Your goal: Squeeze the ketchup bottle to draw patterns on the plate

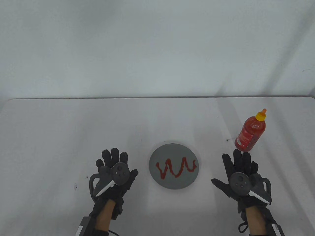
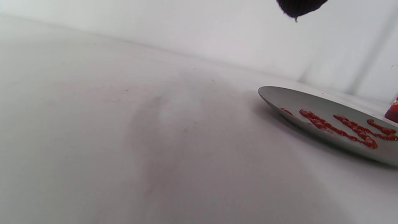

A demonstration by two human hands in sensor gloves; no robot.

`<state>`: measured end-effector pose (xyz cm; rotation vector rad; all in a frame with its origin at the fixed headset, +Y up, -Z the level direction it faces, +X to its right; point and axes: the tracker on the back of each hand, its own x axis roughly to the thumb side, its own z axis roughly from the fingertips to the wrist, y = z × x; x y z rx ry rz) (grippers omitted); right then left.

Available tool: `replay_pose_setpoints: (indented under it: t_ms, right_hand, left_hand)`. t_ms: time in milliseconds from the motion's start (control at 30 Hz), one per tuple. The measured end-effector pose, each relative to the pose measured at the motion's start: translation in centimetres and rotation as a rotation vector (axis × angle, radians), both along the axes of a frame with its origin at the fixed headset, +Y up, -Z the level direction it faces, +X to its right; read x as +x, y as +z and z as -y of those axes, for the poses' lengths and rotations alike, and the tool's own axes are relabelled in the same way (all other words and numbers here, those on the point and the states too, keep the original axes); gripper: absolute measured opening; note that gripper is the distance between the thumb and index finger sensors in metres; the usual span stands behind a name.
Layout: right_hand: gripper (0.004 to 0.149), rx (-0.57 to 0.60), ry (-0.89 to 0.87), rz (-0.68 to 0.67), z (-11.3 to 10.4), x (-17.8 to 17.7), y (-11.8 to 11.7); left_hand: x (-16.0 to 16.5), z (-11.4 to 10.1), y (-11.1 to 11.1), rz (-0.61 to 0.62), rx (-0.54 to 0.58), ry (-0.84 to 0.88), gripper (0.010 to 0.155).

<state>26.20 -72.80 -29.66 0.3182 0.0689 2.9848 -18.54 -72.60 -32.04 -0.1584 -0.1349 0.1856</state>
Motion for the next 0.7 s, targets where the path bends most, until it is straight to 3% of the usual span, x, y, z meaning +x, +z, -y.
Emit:
replay_pose_setpoints:
  t_ms: [700]
  right_hand:
    - [0.094, 0.001, -0.013, 0.008, 0.8, 0.01, -0.07]
  left_hand:
    - [0.55, 0.27, 0.5, 0.023, -0.002, -0.005, 0.083]
